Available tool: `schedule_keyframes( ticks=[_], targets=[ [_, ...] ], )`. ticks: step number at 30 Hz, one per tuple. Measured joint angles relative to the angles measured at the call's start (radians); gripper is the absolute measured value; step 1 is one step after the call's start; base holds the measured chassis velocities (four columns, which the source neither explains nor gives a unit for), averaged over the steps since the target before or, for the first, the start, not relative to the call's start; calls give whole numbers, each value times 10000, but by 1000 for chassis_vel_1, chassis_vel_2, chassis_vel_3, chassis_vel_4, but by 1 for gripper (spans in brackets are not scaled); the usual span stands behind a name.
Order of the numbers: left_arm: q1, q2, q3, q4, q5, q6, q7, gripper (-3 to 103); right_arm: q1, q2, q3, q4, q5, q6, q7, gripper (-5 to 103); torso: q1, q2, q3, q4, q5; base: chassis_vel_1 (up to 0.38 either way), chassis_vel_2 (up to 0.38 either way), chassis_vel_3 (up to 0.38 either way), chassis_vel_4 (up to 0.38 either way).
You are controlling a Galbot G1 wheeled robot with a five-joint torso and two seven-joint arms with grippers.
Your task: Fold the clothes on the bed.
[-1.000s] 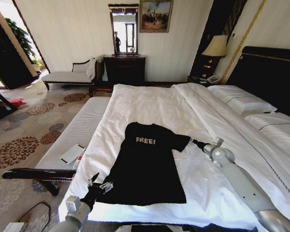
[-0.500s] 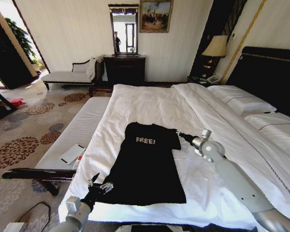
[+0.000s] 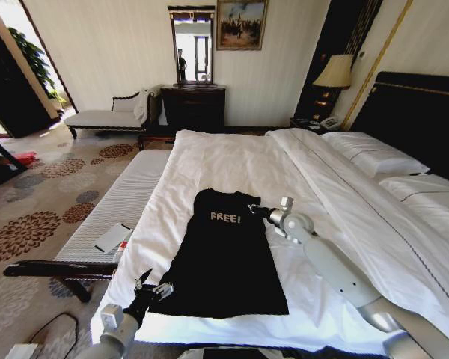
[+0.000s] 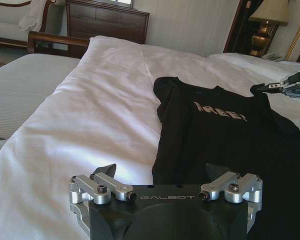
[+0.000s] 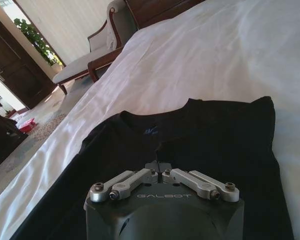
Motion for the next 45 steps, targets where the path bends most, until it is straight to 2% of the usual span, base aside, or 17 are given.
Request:
schedule_keyframes(
  ticks=[13,14,18,21,22,25,27,30,31,34,36,40,42,45],
  targets=[
    [-89,-58,46,134,-24,-8,6,100,-67,42,-789,-23,-697,139,-311,0,0,0,-1,1,-1,0,0,0,0],
    [-95,-57,36,140,-25,-9,6,100,-71,44,-846,-75,-791,176,-327,-3,0,1,-1,1,0,0,0,0,0],
    [-121,-56,42,147,-29,-9,4,100,-123,96,-901,-152,-959,199,-373,3,0,0,-1,2,0,0,0,0,0],
    [-123,-56,72,126,-12,-6,-5,100,-265,90,-905,-19,-1075,205,-378,19,0,0,-1,2,0,0,0,0,0],
    [-123,-56,72,126,-12,-6,-5,100,-265,90,-905,-19,-1075,205,-378,19,0,0,-1,2,0,0,0,0,0],
    [-152,-57,78,115,12,0,-11,100,-431,3,-776,292,-1164,229,-396,35,0,0,-1,2,0,0,0,0,0],
    [-163,-56,78,113,13,2,-13,100,-471,-39,-720,409,-1168,230,-395,35,0,1,-1,1,0,0,0,0,0],
    [-292,-14,91,48,-52,40,-57,100,-655,-174,-287,760,-1036,237,-295,51,0,1,-1,4,0,0,0,0,0],
    [-292,-14,91,48,-52,40,-57,100,-655,-174,-287,760,-1036,237,-295,51,0,1,-1,4,0,0,0,0,0],
    [-731,116,179,28,-334,175,-215,100,-1014,-408,477,1077,-753,242,-133,68,-1,0,-1,4,0,0,0,0,0],
    [-959,196,220,56,-436,218,-243,100,-1191,-511,739,1188,-688,249,-106,68,0,0,-1,3,0,0,0,0,0],
    [-2119,707,474,551,-748,267,-183,100,-2165,-925,1980,1574,-649,354,-21,89,0,0,-1,-2,0,0,0,0,0],
    [-2425,845,546,742,-878,267,-136,100,-2454,-1006,2324,1667,-677,360,11,89,0,0,-1,-3,2,0,0,0,0],
    [-3441,1142,842,1442,-1464,260,34,100,-3236,-1346,3212,2043,-744,377,164,99,0,1,-1,0,2,0,0,0,0]
  ],
)
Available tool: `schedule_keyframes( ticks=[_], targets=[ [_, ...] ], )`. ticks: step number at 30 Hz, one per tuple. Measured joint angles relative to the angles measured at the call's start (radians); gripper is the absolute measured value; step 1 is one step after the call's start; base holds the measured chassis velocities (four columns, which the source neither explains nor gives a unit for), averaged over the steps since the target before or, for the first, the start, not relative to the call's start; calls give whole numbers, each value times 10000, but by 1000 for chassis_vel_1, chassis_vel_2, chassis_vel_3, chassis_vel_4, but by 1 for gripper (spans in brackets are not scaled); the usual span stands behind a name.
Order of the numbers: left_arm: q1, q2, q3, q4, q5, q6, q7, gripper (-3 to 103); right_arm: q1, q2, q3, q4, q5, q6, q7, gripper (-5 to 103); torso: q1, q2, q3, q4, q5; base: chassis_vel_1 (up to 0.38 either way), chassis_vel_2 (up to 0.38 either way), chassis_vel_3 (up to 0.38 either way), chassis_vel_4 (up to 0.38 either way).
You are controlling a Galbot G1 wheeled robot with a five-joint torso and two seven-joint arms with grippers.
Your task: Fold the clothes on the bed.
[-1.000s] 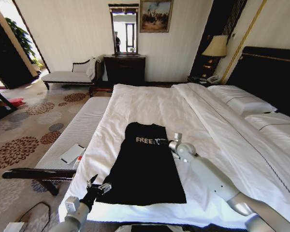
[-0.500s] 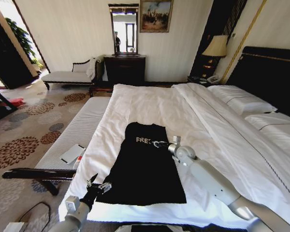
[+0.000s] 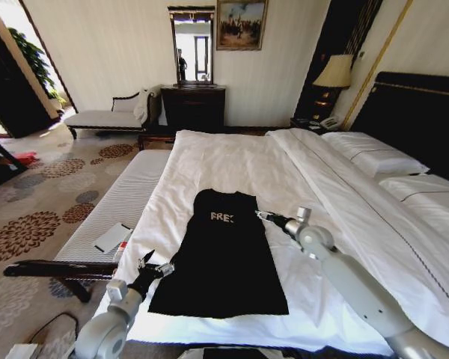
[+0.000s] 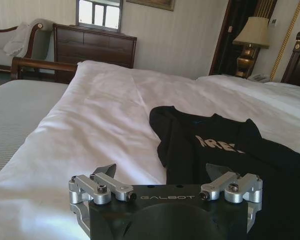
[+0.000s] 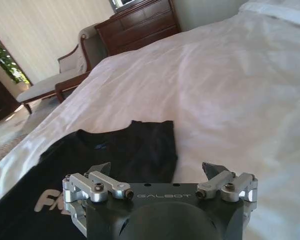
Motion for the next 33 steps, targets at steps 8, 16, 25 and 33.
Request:
schedule_keyframes(
  ticks=[8,16,25,33],
  targets=[
    [-1793,-43,237,1802,-1240,-153,474,96,-1486,-431,1626,514,-124,29,59,100,0,0,0,3,-2,0,0,0,0],
    [-3300,1,716,3283,-993,-299,843,74,-2163,-306,2111,617,-208,27,97,100,0,0,0,2,-2,0,0,0,0],
    [-3876,-106,1409,4301,-359,-394,1220,96,-1965,-114,1800,679,-233,-47,241,100,0,0,1,7,-3,0,0,0,0],
    [-4327,-251,2211,4717,753,-768,1434,97,-1918,-94,1769,599,-236,-54,249,100,1,-1,1,2,-1,0,0,0,0]
  ],
)
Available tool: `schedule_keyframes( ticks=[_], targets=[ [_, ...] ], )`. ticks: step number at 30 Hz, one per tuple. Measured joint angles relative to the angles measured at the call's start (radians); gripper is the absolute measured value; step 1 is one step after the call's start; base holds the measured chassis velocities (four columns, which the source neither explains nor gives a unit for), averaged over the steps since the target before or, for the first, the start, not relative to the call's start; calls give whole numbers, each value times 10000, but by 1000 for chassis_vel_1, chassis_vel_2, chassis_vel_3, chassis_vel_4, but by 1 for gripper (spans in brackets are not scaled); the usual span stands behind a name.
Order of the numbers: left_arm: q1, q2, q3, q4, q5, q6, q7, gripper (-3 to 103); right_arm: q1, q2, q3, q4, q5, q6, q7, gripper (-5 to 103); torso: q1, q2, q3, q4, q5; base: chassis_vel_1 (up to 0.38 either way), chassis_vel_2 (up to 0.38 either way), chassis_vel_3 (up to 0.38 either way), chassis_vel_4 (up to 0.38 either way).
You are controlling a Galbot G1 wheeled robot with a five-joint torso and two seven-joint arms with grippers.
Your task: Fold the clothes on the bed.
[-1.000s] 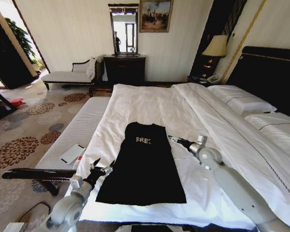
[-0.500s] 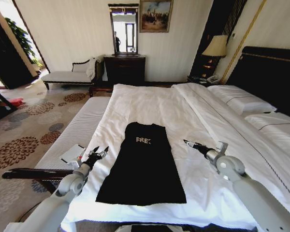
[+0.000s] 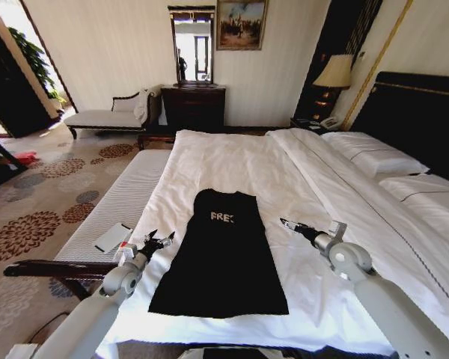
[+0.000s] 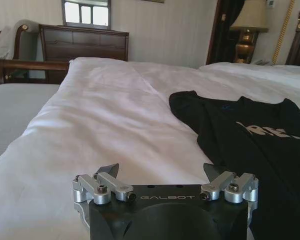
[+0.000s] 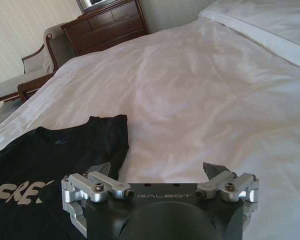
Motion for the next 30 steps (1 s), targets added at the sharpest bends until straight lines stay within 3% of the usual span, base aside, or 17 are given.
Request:
schedule_keyframes(
  ticks=[7,21,30],
  targets=[
    [-582,72,789,250,819,-313,93,92,78,100,-46,-44,-3,-8,1,100,-1,0,-1,0,0,0,0,0,0],
    [-1199,154,1501,662,1054,-438,104,81,146,154,-49,-122,27,-11,-3,100,-1,-1,-1,-1,-1,0,0,0,0],
    [-1486,225,1738,928,1069,-511,121,81,227,254,-107,-223,25,-11,-2,100,-1,0,-1,0,0,0,0,0,0]
  ],
)
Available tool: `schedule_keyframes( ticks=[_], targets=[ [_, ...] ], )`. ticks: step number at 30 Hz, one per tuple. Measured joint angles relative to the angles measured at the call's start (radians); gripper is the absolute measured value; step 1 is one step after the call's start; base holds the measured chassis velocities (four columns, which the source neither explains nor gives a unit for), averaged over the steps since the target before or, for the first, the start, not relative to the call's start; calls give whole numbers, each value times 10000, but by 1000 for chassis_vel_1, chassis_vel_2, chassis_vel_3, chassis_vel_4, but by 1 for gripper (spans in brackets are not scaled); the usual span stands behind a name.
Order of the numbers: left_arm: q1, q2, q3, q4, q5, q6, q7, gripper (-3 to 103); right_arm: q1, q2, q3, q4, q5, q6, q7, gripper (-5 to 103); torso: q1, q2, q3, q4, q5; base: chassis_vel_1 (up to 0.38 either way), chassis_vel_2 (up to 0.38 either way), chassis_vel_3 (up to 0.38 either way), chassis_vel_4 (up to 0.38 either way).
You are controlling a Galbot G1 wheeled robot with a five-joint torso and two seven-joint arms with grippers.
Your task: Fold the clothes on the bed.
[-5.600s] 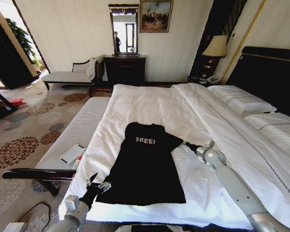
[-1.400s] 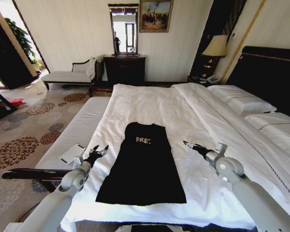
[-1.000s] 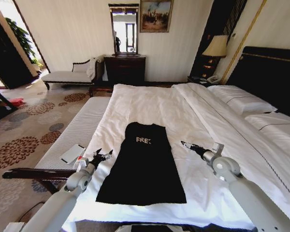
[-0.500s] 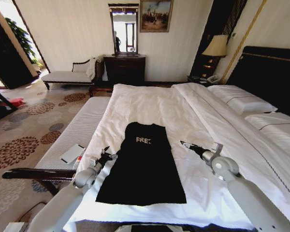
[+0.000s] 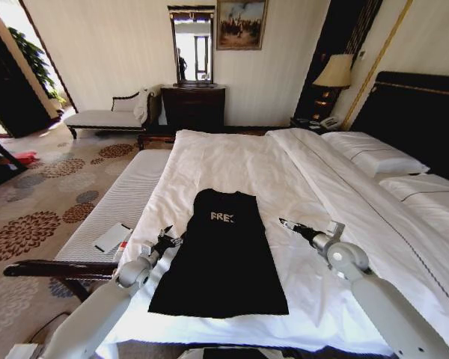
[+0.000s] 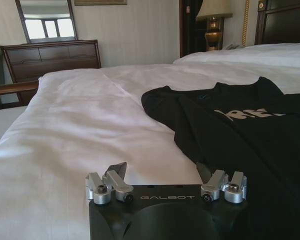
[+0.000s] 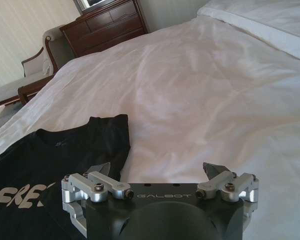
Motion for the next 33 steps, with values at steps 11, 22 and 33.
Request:
schedule_keyframes(
  ticks=[11,22,33],
  targets=[
    [-389,39,540,104,164,-69,27,76,134,-16,-26,-6,68,-5,44,100,0,0,0,-1,-1,0,0,0,0],
    [-769,181,1002,288,744,-226,167,76,152,1,-25,-5,121,-11,69,100,0,0,0,0,0,0,0,0,0],
    [-1438,39,1574,566,873,-432,175,47,142,48,-19,-25,113,-10,56,100,0,0,0,-2,0,0,0,0,0]
  ],
)
